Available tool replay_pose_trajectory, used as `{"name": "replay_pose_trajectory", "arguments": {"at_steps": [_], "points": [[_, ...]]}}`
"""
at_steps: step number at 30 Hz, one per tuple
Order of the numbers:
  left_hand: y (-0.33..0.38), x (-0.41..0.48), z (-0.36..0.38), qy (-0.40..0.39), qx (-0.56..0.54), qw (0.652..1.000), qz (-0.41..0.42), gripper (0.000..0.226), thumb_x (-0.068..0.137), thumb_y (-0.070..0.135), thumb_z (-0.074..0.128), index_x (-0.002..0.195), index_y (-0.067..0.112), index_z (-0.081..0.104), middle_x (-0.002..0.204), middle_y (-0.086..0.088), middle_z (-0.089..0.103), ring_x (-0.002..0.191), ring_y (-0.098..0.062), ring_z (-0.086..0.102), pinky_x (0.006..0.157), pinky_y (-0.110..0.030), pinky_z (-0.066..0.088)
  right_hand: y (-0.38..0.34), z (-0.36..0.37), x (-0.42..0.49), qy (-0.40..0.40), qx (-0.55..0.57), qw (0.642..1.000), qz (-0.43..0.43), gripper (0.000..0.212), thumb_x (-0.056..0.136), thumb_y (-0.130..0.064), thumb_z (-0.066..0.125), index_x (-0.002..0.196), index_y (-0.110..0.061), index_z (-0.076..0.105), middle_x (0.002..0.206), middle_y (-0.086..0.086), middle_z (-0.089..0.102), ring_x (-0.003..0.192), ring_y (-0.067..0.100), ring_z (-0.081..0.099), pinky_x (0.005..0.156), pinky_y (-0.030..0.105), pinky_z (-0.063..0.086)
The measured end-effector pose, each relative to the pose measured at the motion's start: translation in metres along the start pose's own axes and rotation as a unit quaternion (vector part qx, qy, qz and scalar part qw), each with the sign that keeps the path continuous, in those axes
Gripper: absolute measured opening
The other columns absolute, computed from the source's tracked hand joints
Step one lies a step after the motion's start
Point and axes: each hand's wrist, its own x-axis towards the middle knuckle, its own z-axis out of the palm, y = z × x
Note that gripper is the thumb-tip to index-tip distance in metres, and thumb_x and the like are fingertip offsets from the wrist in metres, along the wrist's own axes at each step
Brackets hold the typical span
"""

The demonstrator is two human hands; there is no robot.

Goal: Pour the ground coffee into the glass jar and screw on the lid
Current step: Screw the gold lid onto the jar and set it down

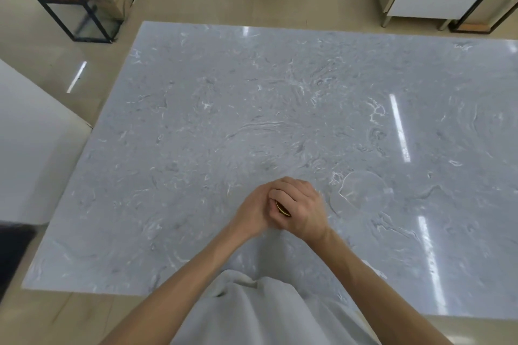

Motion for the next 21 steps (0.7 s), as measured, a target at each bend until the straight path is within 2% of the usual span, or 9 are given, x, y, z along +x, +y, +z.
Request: {"name": "replay_pose_trajectory", "arguments": {"at_steps": [2,4,5,7,9,13,17,21], "points": [[0.005,-0.002,0.003,0.009,0.032,0.999,-0.022,0.037,0.077,0.045,0.036,0.093,0.022,0.060,0.090,0.006,0.066,0.085,-0.012,0.065,0.079,-0.020,0.046,-0.004,0.000,-0.001,0.016,-0.012,1.000,0.014,0.007,0.082,-0.011,0.067,0.079,-0.011,0.073,0.093,0.000,0.074,0.094,0.022,0.070,0.073,0.036,0.053],[0.006,-0.007,0.009,0.034,0.032,0.998,-0.049,0.026,0.077,0.046,0.035,0.086,0.030,0.052,0.079,0.014,0.055,0.075,-0.004,0.058,0.074,-0.016,0.040,-0.007,0.002,-0.001,0.027,-0.020,0.999,0.028,0.007,0.082,-0.010,0.067,0.079,-0.010,0.073,0.092,0.000,0.074,0.092,0.022,0.070,0.072,0.035,0.053],[0.004,-0.012,0.014,0.051,0.034,0.997,-0.050,0.026,0.079,0.045,0.034,0.087,0.028,0.053,0.080,0.013,0.056,0.076,-0.004,0.057,0.076,-0.014,0.039,-0.009,0.002,-0.001,0.030,-0.025,0.999,0.035,0.007,0.082,-0.010,0.067,0.079,-0.010,0.073,0.091,0.000,0.074,0.091,0.022,0.070,0.071,0.036,0.052],[-0.002,-0.021,0.023,0.051,0.052,0.995,-0.064,0.044,0.084,0.044,0.029,0.101,0.018,0.060,0.095,0.006,0.063,0.090,-0.007,0.061,0.084,-0.014,0.035,-0.012,0.004,-0.001,0.035,-0.035,0.998,0.048,0.007,0.083,-0.010,0.067,0.078,-0.010,0.073,0.089,0.000,0.074,0.090,0.022,0.070,0.070,0.036,0.052],[-0.003,-0.027,0.029,0.068,0.033,0.992,-0.098,0.050,0.085,0.045,0.031,0.115,0.015,0.058,0.108,0.010,0.060,0.099,-0.002,0.056,0.091,-0.014,0.039,-0.014,0.005,-0.002,0.043,-0.045,0.996,0.056,0.009,0.085,-0.012,0.066,0.079,-0.011,0.073,0.088,0.000,0.073,0.090,0.021,0.070,0.071,0.035,0.053],[0.008,-0.028,0.033,0.103,0.049,0.987,-0.111,0.057,0.087,0.046,0.021,0.113,0.012,0.059,0.103,0.002,0.063,0.096,-0.012,0.057,0.090,-0.016,0.038,-0.017,0.011,-0.005,0.062,-0.062,0.993,0.080,0.011,0.086,-0.013,0.064,0.079,-0.012,0.073,0.088,-0.002,0.073,0.092,0.019,0.069,0.074,0.034,0.052],[0.014,-0.031,0.032,0.141,0.050,0.982,-0.118,0.043,0.088,0.039,0.037,0.111,0.010,0.061,0.100,0.000,0.066,0.093,-0.014,0.062,0.087,-0.020,0.042,-0.018,0.017,-0.007,0.062,-0.068,0.991,0.099,0.010,0.086,-0.013,0.063,0.081,-0.015,0.072,0.089,-0.004,0.072,0.094,0.017,0.068,0.076,0.032,0.050],[0.016,-0.034,0.034,0.146,0.061,0.981,-0.114,0.047,0.089,0.040,0.037,0.115,0.009,0.060,0.105,-0.002,0.066,0.097,-0.014,0.062,0.090,-0.020,0.043,-0.018,0.017,-0.008,0.047,-0.070,0.991,0.104,0.009,0.086,-0.014,0.063,0.082,-0.016,0.071,0.090,-0.004,0.072,0.095,0.016,0.067,0.079,0.031,0.048]]}}
